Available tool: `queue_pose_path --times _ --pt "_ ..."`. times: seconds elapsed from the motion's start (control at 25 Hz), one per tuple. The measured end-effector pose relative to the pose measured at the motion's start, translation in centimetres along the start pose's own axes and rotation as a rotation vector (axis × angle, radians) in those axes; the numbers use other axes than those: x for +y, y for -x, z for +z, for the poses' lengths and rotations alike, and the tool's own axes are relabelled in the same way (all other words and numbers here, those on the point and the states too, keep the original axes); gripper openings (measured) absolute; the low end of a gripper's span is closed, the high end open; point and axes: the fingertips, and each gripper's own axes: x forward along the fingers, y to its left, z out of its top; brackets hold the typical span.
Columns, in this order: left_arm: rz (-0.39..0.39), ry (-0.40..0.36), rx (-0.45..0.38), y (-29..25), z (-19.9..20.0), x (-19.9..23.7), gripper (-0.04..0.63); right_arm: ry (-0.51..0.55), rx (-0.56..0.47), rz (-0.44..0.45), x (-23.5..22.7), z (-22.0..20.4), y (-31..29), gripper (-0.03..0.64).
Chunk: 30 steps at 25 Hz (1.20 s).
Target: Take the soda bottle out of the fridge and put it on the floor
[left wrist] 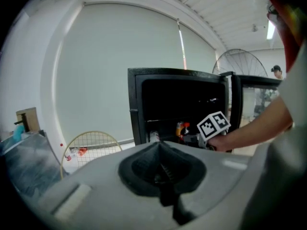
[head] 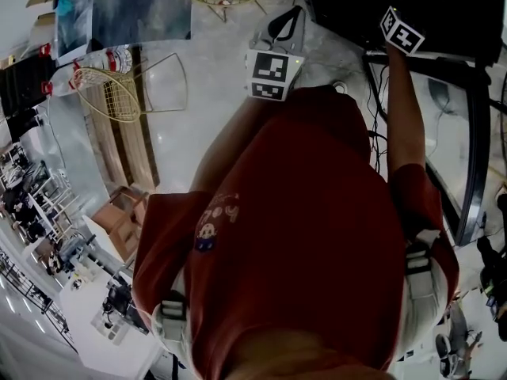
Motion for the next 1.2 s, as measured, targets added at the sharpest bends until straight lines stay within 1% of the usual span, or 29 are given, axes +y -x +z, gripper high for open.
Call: queue_pose_path --times 0.24,0.4,0.48,0.6,0.64,0.72,1.2 --pt "0.037 -0.005 0.021 0.9 -0.4 0.4 -0.002 0.052 0.026 0.014 -0.4 0.1 -2.1 0.354" --pt "0.058 0.004 0.029 1.2 -0.7 0.9 -0.002 0.028 0.036 -0.008 -1.0 0.0 -3.3 0.353" --pt "0.063 0.006 0.029 1.2 -0.6 1.1 -0.002 0.017 0.044 -0.005 -1.0 -0.1 -3.7 0.353" --pt "0.068 0.004 0.031 1.4 -0.6 1.2 -0.002 0.011 0.066 0.028 -0.5 -0.5 -4.3 0.351" --pt "0.069 0.005 0.032 1.4 -0.7 1.2 -0.002 0.018 0.067 0.026 -0.5 -0.5 -4.4 0.348" --pt "0.070 0.008 0.035 1.3 -0.8 1.2 -0.002 0.033 0.064 0.008 -0.7 -0.5 -4.6 0.318" --pt "0.069 0.025 0.039 1.3 -1.4 1.8 -0.002 0.036 0.078 -0.024 -0.8 -0.9 -4.6 0.311"
